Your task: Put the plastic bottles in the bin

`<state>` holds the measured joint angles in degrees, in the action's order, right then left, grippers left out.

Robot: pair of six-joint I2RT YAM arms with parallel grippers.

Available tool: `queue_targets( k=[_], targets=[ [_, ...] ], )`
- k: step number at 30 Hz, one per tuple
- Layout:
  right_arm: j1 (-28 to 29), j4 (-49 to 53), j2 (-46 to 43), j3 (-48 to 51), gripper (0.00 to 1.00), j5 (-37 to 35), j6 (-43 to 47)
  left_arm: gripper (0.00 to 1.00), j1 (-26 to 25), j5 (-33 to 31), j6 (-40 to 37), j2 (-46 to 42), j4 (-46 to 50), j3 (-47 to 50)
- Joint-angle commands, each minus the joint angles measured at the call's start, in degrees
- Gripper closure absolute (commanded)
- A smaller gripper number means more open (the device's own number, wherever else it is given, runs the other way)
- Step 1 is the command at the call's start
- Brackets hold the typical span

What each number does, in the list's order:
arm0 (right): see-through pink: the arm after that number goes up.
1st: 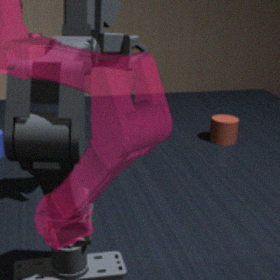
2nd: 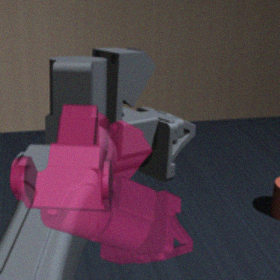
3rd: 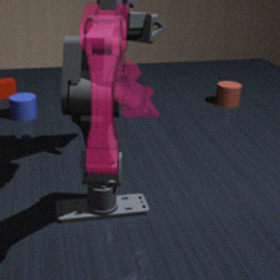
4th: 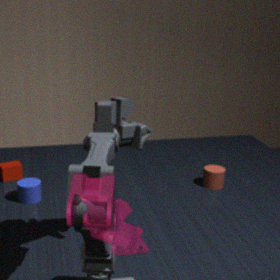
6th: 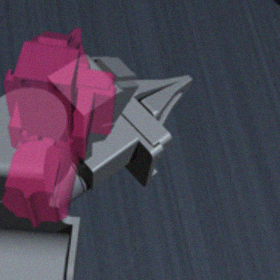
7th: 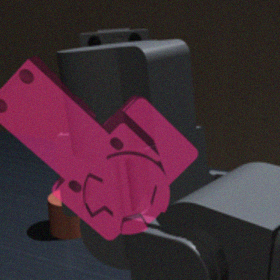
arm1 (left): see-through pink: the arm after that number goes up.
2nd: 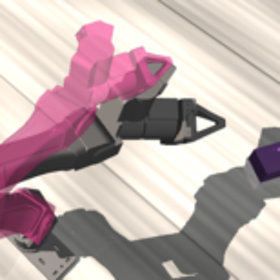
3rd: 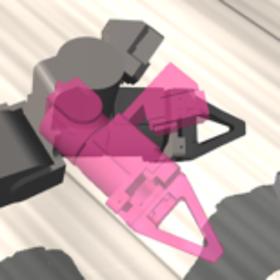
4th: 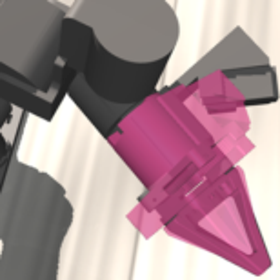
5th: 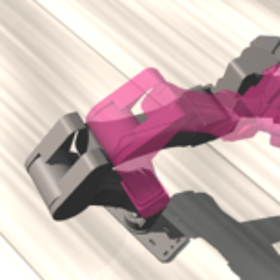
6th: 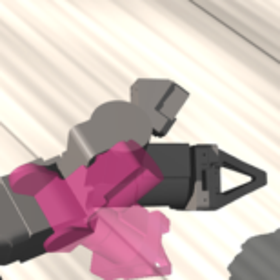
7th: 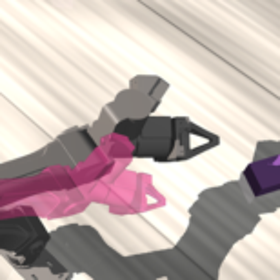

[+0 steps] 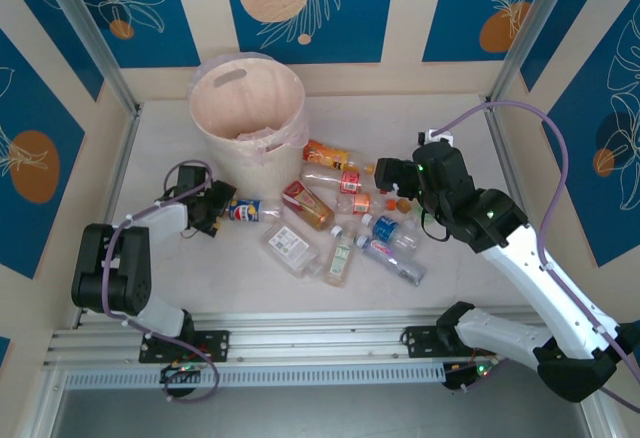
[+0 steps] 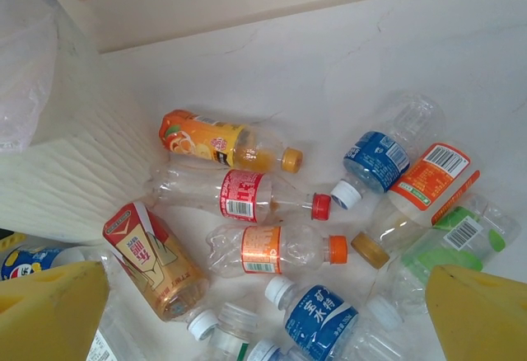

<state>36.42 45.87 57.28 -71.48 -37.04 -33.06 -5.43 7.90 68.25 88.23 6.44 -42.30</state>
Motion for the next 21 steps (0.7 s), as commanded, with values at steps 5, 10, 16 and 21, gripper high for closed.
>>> queue_targets(
  k=[5,10,16,21],
  targets=[
    [0.23,-0.34,-1.9,0.47,0.01,-1.06,-0.96,0.18,-0.81,1.13,2.14,3.22,-3.62,-0.72],
    [0.2,0.01,-2.06,0.29,0.01,-1.28,-0.96,0.24,-0.81,2.38,3.25,5.05,-6.25,-1.19],
    [0.23,0.41,-2.63,0.29,0.01,-1.67,-1.04,0.31,-0.81,2.56,3.91,4.24,-6.86,-2.15],
    [0.23,0.38,-2.77,0.38,0.01,-1.94,-0.87,0.35,-0.81,1.1,3.34,0.9,-4.77,-3.15]
  ],
)
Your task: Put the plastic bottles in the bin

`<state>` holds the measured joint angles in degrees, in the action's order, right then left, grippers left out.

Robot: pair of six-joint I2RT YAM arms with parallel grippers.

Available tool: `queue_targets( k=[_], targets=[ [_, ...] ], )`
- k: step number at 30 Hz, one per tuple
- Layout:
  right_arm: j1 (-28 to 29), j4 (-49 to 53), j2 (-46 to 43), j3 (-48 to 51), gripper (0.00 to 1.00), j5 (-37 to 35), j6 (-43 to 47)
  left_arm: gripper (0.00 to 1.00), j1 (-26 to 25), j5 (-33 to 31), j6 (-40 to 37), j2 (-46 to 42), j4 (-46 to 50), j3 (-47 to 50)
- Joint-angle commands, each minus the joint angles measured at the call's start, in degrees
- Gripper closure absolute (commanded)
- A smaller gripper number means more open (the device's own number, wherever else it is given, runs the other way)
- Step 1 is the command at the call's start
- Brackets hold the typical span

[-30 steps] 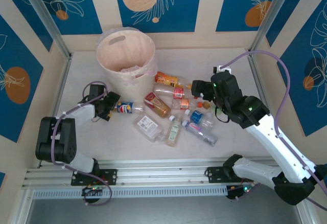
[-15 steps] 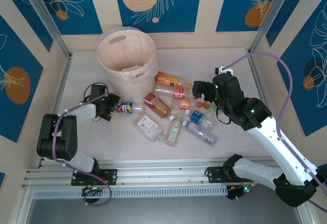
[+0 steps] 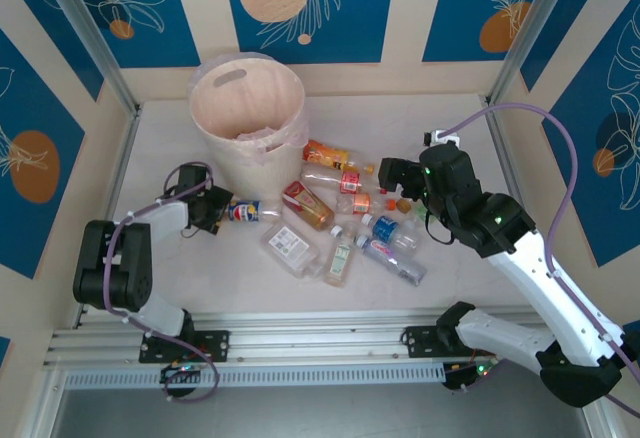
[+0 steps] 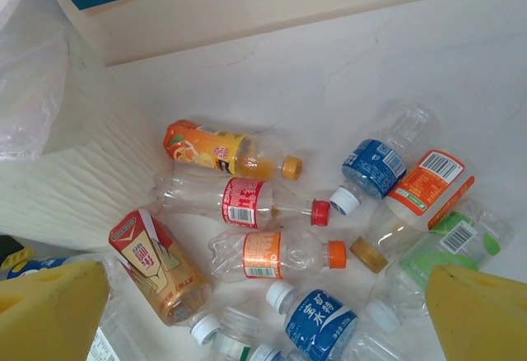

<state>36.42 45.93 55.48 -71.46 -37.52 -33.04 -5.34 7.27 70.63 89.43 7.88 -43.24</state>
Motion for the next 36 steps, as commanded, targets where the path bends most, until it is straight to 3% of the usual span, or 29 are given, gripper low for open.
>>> queue_targets(
  k=[1,6,16,25,30,36],
  targets=[
    [0.22,0.26,-0.97,0.42,0.01,-1.51,-0.82,0.36,-0.81,1.25,0.74,-1.25,-5.65,-2.28],
    [0.22,-0.13,-0.99,0.53,0.01,-1.42,-0.58,0.37,-0.72,-3.9,-1.24,-7.42,-1.17,-2.76],
    [0.23,-0.38,-1.34,0.27,0.01,-1.68,-0.45,0.38,-0.46,-17.95,-8.49,-19.78,16.55,-6.97],
    [0.18,-0.58,-1.52,0.18,0.01,-1.34,-0.29,0.37,-0.46,-33.08,-18.05,-32.87,30.33,-11.92],
    [0.23,-0.75,-1.61,0.18,0.01,-1.32,-0.27,0.37,-0.43,-39.23,-26.04,-36.87,36.16,-19.09],
    [0.23,-1.09,-1.52,0.49,0.01,-1.34,-0.27,0.36,-0.46,-41.92,-34.64,-37.62,39.18,-29.41]
  ],
)
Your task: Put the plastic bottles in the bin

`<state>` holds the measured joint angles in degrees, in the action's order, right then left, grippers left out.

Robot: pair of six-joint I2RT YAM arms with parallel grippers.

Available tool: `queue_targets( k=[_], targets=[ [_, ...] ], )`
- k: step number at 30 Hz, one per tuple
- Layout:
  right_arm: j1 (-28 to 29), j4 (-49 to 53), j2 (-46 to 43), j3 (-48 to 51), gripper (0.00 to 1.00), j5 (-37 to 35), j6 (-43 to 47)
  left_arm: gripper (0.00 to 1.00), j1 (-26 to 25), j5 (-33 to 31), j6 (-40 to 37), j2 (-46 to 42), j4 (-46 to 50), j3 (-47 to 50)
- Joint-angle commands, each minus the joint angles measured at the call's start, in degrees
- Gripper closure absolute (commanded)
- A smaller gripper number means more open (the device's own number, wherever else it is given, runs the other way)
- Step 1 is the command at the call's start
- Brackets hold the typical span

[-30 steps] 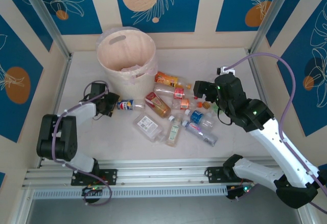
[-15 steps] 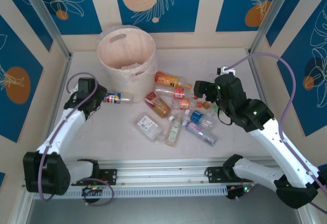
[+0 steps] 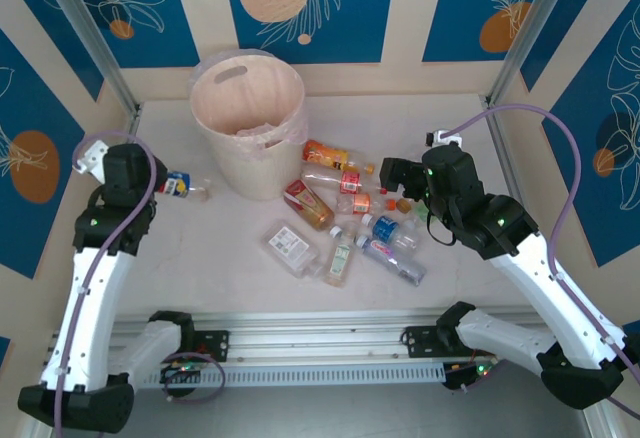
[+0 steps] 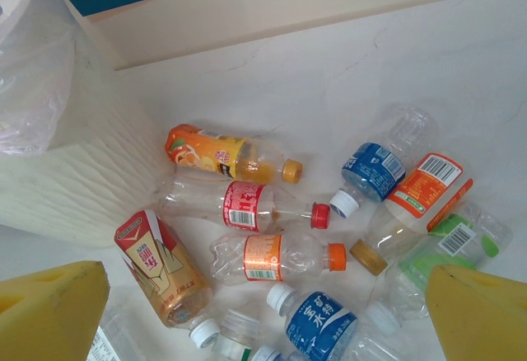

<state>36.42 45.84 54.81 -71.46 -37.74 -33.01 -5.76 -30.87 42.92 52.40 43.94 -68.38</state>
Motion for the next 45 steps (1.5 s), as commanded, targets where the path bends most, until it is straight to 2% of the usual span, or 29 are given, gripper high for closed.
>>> queue_targets(
  k=[1,10,24,32,45],
  targets=[
    [0.23,-1.11,-0.84,0.52,0.01,-1.11,-0.3,0.36,0.0,-3.48,-7.95,-0.5,2.8,-5.79],
    [0.23,-1.44,-0.75,0.7,0.01,-0.52,-0.58,0.37,-0.04,1.19,-14.65,6.39,-2.55,-21.36],
    [0.61,-1.27,-0.48,0.47,0.01,1.08,-1.92,0.42,-1.02,18.17,-9.63,25.45,-14.21,-34.19],
    [1.71,0.4,-1.08,-0.69,0.01,1.26,-2.93,0.42,-5.34,18.61,-12.8,35.12,-14.82,-41.48],
    [3.21,4.42,-1.89,-1.31,0.01,0.29,-4.34,0.42,-10.2,20.36,-19.51,50.12,-7.95,-53.0]
  ],
)
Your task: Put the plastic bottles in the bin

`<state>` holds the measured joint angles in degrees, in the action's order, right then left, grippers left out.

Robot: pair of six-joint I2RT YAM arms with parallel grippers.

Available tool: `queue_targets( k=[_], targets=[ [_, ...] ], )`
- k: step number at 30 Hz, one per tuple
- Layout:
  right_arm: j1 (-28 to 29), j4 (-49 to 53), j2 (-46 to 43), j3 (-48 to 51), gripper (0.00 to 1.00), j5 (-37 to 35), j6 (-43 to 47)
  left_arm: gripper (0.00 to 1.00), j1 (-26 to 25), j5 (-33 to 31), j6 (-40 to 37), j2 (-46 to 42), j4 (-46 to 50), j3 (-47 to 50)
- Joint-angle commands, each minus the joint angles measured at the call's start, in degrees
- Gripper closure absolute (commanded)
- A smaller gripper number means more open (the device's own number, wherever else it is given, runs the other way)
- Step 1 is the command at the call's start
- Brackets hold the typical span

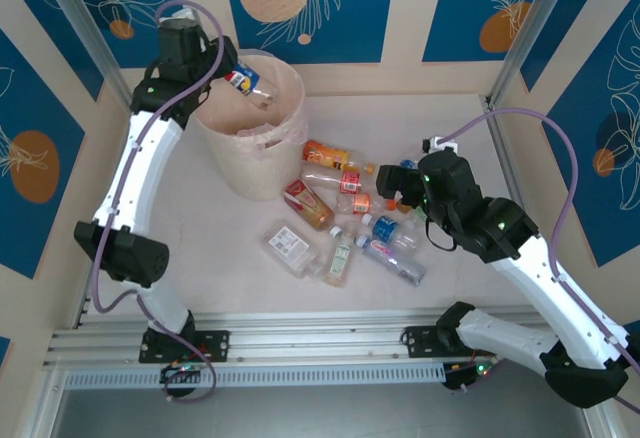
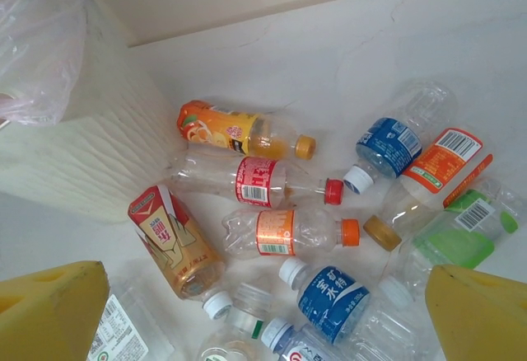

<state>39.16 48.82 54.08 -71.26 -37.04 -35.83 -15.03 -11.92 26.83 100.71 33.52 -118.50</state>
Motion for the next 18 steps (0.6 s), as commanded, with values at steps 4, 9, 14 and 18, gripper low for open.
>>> queue_targets(
  k=[4,9,14,18],
  targets=[
    [0.46,1.76,-1.6,-1.17,0.01,-0.57,-1.85,0.42,-1.63,3.14,-5.52,6.18,6.2,-6.97],
    [0.44,1.28,-1.35,-1.07,0.01,-0.4,-1.95,0.42,-1.96,4.26,-6.78,10.19,9.7,-10.11],
    [0.48,0.82,-0.75,-0.89,0.01,-0.23,-1.87,0.42,-2.56,4.41,-8.18,11.6,10.7,-10.08],
    [0.48,0.52,-0.21,-1.15,0.01,0.01,-1.87,0.42,-3.76,3.55,-9.77,12.7,11.32,-9.93]
  ],
)
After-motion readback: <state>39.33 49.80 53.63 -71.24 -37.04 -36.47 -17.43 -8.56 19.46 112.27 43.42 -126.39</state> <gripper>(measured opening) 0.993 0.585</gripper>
